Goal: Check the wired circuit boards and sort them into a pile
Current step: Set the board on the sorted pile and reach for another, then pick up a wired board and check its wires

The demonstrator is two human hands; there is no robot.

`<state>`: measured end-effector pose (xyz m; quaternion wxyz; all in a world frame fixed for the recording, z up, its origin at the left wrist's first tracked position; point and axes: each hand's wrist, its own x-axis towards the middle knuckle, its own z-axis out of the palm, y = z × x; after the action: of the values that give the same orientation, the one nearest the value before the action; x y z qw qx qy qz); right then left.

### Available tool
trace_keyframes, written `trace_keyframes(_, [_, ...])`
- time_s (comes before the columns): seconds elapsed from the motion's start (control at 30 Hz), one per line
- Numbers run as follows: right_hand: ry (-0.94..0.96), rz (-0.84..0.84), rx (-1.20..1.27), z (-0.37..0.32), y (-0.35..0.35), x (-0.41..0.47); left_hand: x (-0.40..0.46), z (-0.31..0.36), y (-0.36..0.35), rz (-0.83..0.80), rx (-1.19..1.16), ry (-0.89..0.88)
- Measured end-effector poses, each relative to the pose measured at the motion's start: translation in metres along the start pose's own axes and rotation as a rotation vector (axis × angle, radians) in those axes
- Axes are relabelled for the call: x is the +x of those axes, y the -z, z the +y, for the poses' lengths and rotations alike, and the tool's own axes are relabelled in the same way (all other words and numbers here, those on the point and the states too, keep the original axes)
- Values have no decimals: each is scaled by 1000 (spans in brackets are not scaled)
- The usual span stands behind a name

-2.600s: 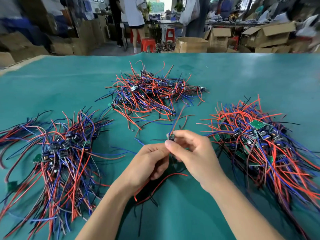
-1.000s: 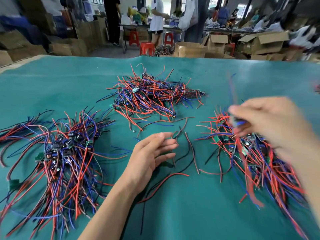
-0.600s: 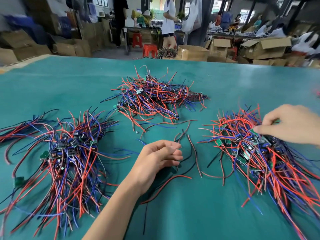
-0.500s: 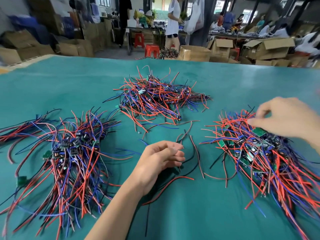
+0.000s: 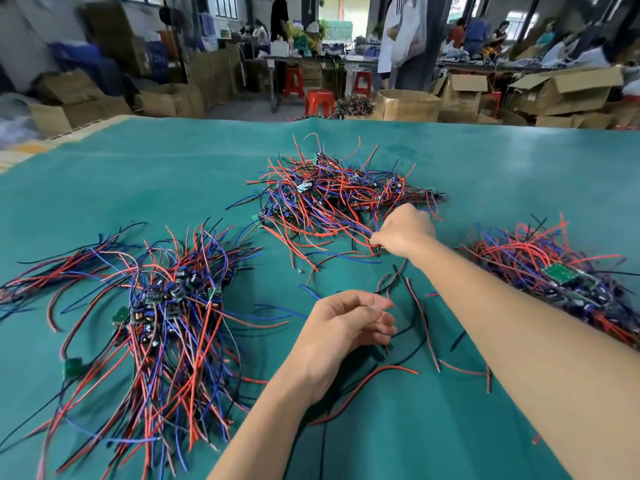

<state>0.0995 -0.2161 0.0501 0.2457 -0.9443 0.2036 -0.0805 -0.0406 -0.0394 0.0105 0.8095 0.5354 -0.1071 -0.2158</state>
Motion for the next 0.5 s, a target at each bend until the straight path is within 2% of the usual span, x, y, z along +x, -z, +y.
trace_keyframes(0.07, [-53, 54, 155, 2, 11, -3, 0, 1, 0, 1, 0, 1])
trace_keyframes(0.23, [-140, 85, 790, 19, 54, -38, -1, 2, -1, 2, -7, 4])
trace_keyframes(0.37, [-167, -107, 1392, 34, 76, -92, 0, 3, -2, 7, -24, 1])
trace_keyframes(0.43, [-181, -247, 1533, 39, 72, -121, 0, 3, -3, 18, -33, -16])
trace_keyframes(0.5, [-164, -367, 1534, 38, 56, -146, -1, 3, -4, 16, -26, -34])
